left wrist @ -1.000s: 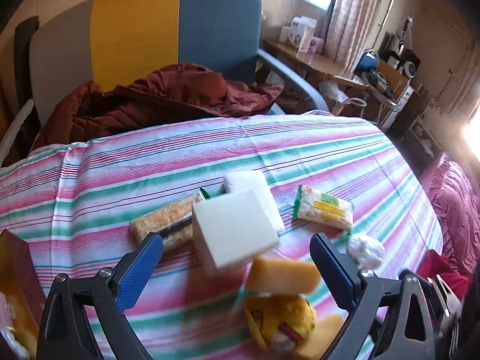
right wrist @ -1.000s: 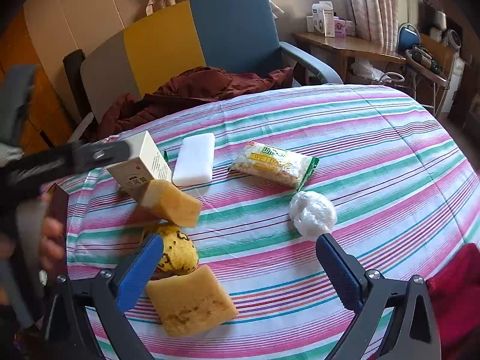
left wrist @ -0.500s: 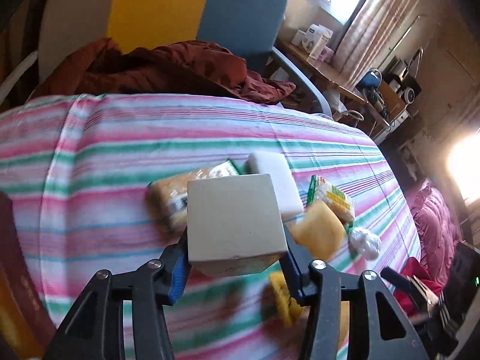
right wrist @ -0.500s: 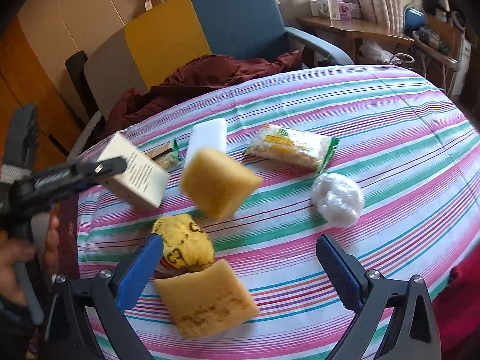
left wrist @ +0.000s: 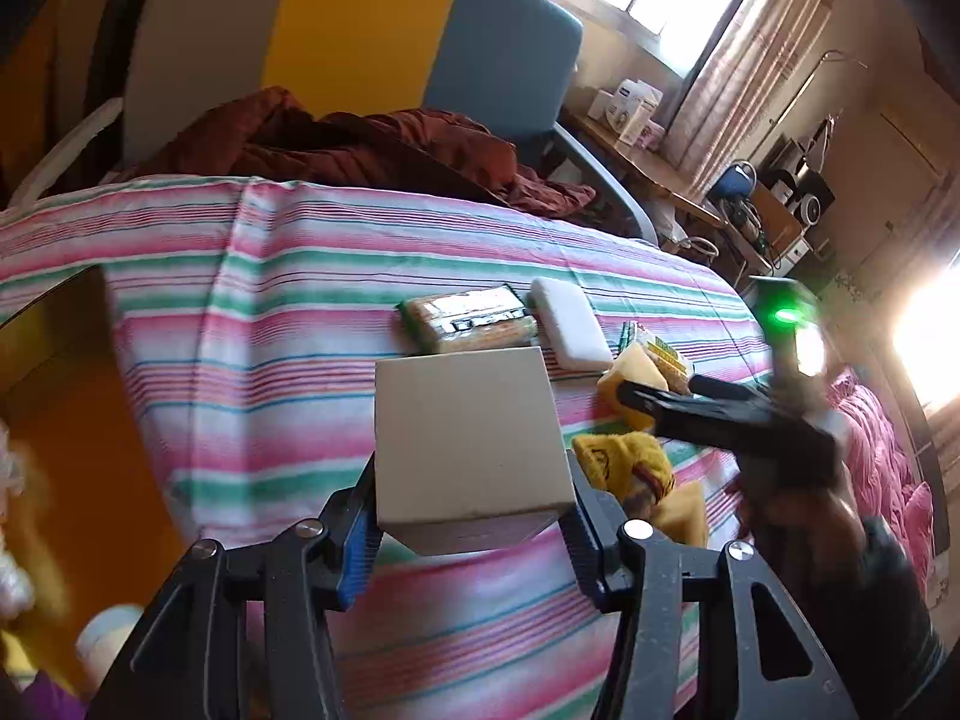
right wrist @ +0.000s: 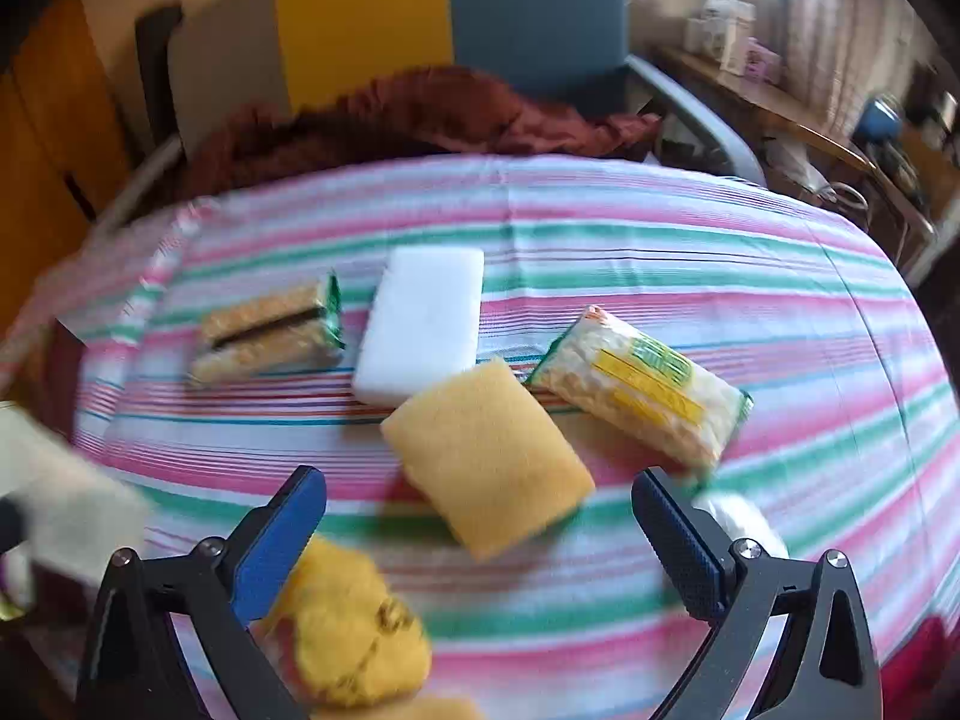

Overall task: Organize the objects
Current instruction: 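Grasp the white box with the left tool while the right tool grasps a yellow sponge, then carry box and sponge into the gold tray and open both tools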

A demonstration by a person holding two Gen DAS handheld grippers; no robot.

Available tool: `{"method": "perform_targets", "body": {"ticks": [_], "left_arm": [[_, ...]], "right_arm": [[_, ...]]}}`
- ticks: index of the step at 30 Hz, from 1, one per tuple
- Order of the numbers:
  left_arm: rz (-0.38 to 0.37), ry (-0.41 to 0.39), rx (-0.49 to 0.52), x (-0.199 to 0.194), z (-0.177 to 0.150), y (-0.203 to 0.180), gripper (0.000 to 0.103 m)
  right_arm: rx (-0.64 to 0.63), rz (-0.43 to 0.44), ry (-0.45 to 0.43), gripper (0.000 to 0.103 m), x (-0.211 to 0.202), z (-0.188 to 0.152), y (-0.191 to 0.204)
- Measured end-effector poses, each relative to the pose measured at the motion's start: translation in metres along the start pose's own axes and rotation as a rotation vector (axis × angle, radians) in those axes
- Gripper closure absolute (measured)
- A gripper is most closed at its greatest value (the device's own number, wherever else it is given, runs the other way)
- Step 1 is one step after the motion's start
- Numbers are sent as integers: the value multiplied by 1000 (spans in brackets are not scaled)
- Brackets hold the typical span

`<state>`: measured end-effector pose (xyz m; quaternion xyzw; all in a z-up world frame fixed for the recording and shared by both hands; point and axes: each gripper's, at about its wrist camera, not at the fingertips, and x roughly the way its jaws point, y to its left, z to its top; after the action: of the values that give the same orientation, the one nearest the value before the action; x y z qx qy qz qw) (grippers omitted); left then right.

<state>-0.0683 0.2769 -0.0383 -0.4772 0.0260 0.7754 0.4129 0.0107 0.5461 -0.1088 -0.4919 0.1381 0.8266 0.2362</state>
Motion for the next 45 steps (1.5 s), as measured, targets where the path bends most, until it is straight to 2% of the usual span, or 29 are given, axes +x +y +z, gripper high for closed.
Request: {"method": "perform_targets", "body": {"ticks": [1, 2, 3, 4, 8, 11, 14, 19, 22, 27, 31, 36, 39, 41, 45], "left_arm": [[-2, -8, -11, -7, -3, 5, 50], [0, -15, -17, -12, -6, 9, 50], [4, -24, -24, -19, -8, 13, 50], [7, -31, -29, -23, -10, 16, 50], [29, -65, -73, -46, -18, 38, 50], [48, -94, -125, -63, -24, 60, 50], [65, -132, -184, -84, -27, 82, 51], [70, -241, -256, -129, -28, 112, 51], [134, -310, -268, -157, -26, 130, 51], [260, -366, -297, -189, -25, 167, 51], [346, -373, -334, -200, -23, 201, 51], [413, -361, -357, -197, -19, 226, 51], [423, -337, -374, -191, -18, 243, 51], [425, -322, -381, -185, -16, 253, 48], [437, -301, -421, -180, -20, 266, 35]], "right_arm": [[-13, -1, 20, 1, 6, 2, 1], [-22, 6, 43, 7, 13, 3, 1], [-29, 8, 63, 25, 17, 3, 0], [-40, -20, 71, 34, 20, 2, 1], [-43, -31, 38, 40, 10, -2, 0], [-11, -40, -19, 40, -10, -3, -2], [7, -13, -76, 40, -34, -4, 3], [-23, 40, -176, 40, -76, -11, 35], [-67, 86, -215, 40, -97, -13, 65], [-174, 190, -245, 40, -125, -29, 124], [-249, 276, -246, 40, -136, -45, 170], [-328, 356, -229, 40, -139, -62, 223], [-370, 376, -222, 40, -140, -69, 245], [-389, 391, -216, 40, -139, -72, 260], [-417, 410, -197, 40, -135, -77, 277]]}}
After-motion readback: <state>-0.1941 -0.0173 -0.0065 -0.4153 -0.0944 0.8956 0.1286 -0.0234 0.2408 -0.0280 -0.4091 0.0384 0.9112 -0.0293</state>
